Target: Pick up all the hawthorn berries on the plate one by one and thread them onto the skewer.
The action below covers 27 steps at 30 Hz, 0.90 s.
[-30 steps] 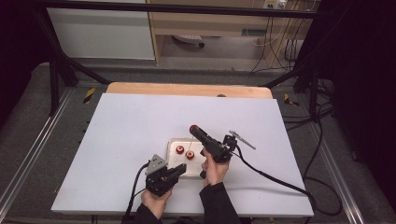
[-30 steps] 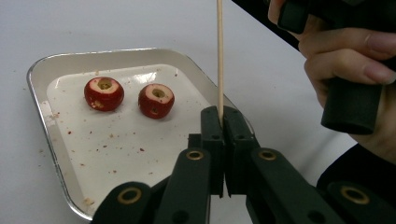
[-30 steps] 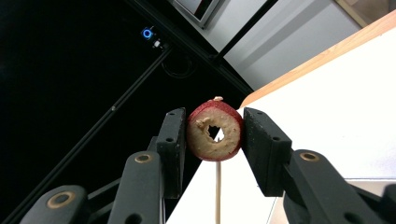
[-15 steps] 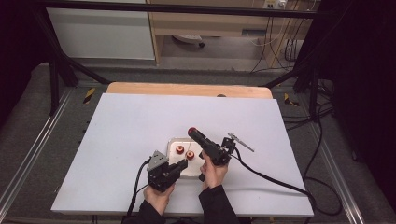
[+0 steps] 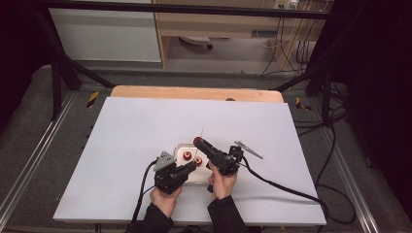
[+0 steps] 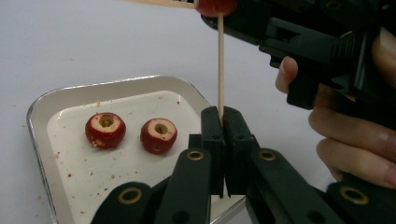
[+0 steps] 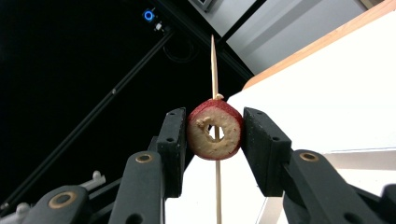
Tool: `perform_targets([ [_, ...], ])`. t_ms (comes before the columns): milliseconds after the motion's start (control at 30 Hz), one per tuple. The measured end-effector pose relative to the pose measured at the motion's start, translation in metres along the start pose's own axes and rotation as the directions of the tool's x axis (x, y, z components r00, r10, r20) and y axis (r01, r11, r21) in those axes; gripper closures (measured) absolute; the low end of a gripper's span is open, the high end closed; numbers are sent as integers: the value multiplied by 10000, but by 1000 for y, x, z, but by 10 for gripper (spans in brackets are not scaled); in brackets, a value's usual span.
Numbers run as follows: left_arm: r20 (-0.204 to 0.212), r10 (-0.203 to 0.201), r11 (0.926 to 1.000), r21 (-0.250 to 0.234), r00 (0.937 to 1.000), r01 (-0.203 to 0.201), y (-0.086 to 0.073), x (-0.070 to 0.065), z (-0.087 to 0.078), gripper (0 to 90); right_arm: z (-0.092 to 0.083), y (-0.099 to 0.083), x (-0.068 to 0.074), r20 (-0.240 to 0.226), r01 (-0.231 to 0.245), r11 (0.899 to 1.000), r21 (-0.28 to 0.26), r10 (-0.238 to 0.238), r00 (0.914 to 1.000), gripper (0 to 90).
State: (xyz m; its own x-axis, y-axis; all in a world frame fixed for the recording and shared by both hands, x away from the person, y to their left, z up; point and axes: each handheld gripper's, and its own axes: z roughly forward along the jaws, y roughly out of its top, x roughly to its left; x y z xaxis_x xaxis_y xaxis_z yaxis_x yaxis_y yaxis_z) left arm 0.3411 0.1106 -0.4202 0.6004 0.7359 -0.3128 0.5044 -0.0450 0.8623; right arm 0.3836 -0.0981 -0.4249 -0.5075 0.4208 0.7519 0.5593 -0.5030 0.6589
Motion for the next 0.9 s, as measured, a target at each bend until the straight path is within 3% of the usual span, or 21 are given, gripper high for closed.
perform_targets([
  [633, 42, 30, 9999, 110, 10000, -30, 7, 7, 7, 886, -2, -19, -1, 224, 312, 9974, 651, -328, 9992, 614],
  [733, -37, 257, 9996, 142, 9997, -257, 7, 8, 7, 885, -2, -20, -1, 269, 436, 9966, 699, -456, 9986, 613],
  [900, 175, 313, 9990, 321, 9994, -319, 6, 10, 4, 885, -3, -20, 0, 287, 645, 9934, 946, -675, 9973, 598],
])
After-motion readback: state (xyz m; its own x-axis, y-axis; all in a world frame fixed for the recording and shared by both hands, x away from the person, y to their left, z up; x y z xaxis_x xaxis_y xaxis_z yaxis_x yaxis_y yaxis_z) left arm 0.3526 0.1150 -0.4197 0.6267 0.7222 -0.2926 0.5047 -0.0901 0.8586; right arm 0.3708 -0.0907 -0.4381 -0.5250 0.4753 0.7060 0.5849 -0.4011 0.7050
